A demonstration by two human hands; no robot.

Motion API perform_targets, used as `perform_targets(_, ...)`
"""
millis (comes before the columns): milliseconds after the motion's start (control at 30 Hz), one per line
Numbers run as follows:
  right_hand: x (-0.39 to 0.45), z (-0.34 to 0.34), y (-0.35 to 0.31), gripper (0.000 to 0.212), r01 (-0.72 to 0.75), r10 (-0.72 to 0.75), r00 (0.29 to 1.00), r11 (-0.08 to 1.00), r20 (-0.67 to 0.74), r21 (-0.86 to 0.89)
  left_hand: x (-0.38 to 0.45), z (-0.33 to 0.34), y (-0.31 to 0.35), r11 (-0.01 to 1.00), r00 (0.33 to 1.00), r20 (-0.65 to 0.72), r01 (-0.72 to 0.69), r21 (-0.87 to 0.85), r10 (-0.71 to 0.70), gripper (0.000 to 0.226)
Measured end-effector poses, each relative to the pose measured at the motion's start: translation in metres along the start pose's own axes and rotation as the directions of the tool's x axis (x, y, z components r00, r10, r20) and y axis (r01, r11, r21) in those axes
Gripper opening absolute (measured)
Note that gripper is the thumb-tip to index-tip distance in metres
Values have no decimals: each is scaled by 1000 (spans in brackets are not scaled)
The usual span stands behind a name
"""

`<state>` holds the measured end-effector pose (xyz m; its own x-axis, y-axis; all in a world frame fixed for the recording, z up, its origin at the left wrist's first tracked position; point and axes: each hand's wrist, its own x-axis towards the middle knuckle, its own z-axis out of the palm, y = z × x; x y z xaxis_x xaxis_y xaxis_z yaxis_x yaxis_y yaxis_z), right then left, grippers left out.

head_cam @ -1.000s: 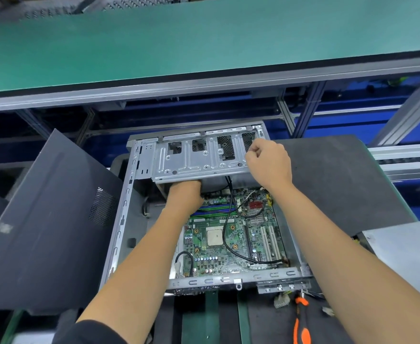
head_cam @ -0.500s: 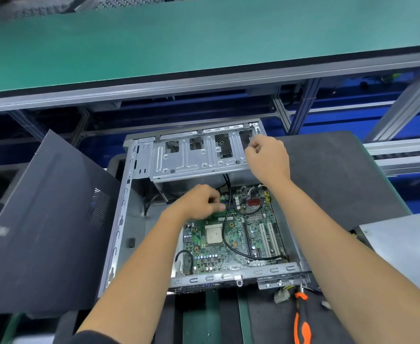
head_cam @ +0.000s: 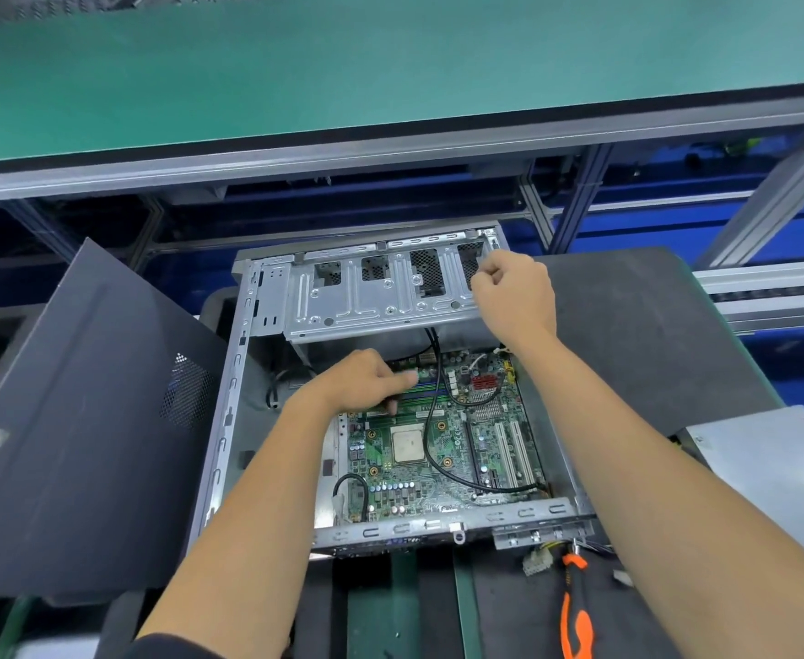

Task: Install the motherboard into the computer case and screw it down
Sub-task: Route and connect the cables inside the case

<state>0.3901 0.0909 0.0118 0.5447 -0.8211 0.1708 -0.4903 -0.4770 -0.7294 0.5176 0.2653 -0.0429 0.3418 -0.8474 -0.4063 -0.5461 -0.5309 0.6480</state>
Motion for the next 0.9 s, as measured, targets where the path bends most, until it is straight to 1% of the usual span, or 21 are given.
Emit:
perform_targets(67,1,1,-1,13,-8,8,1000,1000,-1,8,4,3,9,997,987,-149,-47,57,55,49)
perform_targets(100,1,1,-1,13,-10,10,1000,1000,-1,7,7,6,15,989,970,-217,-85,121,110,43)
perform_targets(133,1,0,0,13,-11,11,1000,1000,-2,4,10,11,23,970,952,-247,-128,207,178,36)
perform_targets(167,1,0,0,13,-10,10,1000,1000,-3,3,13,18,32,937,938,-236,-180,298,256,31)
perform_targets(233,1,1,1,13,-8,8,1000,1000,-5,5,18,36,48,851,913,-132,-295,435,385,27)
perform_targets(267,1,1,1,13,-7,7,1000,1000,-5,7,21,44,54,814,906,-73,-337,473,418,28)
perform_targets(333,1,1,1,13,-5,5,1000,1000,-7,15,28,54,59,754,899,12,-374,540,437,37)
perform_targets(400,1,1,1,13,2,-2,1000,1000,-8,15,32,57,57,707,897,58,-384,594,439,41)
perform_targets(533,2,2,2,14,6,-6,1000,1000,-15,12,31,59,54,672,871,56,-415,613,487,29)
perform_targets(600,2,2,2,14,8,-8,1000,1000,-17,14,30,59,56,675,868,51,-419,607,494,25)
perform_targets(767,3,2,2,13,3,-3,1000,1000,-22,15,29,49,54,763,875,-19,-410,499,483,21)
perform_targets(833,2,2,2,13,4,-4,1000,1000,-23,13,29,47,52,784,888,1,-406,470,459,20)
perform_targets(900,2,2,2,13,3,-3,1000,1000,-23,8,27,44,50,818,908,34,-392,421,418,14)
